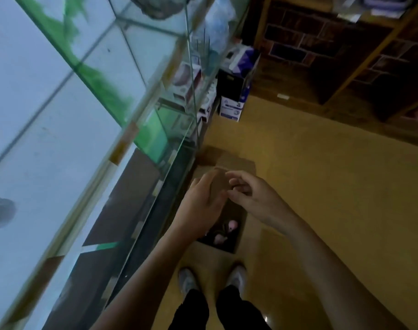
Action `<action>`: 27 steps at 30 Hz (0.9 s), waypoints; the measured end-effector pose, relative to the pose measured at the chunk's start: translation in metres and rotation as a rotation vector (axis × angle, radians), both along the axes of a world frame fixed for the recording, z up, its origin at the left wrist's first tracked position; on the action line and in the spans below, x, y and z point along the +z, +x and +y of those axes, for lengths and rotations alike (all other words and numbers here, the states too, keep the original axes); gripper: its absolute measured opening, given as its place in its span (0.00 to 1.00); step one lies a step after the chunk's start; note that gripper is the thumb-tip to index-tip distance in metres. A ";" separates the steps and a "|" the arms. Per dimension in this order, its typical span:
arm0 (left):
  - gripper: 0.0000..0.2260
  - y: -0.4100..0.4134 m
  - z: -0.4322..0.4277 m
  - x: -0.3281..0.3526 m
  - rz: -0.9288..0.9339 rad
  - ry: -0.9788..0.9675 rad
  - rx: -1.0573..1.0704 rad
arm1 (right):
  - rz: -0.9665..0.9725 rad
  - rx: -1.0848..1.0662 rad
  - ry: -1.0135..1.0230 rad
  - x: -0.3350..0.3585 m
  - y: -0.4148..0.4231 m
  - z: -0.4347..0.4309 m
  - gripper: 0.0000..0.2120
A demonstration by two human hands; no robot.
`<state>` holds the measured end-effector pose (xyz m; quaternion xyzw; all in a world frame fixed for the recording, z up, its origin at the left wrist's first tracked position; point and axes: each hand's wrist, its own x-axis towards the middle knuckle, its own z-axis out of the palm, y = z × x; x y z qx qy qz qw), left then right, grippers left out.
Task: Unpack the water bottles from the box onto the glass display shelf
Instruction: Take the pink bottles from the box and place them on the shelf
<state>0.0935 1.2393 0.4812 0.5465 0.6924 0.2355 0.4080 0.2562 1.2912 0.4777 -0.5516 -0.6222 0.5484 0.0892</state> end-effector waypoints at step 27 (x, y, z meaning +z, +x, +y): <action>0.27 0.027 -0.002 -0.506 -0.040 -0.393 -0.235 | -0.188 0.093 -0.306 -0.488 0.035 -0.003 0.23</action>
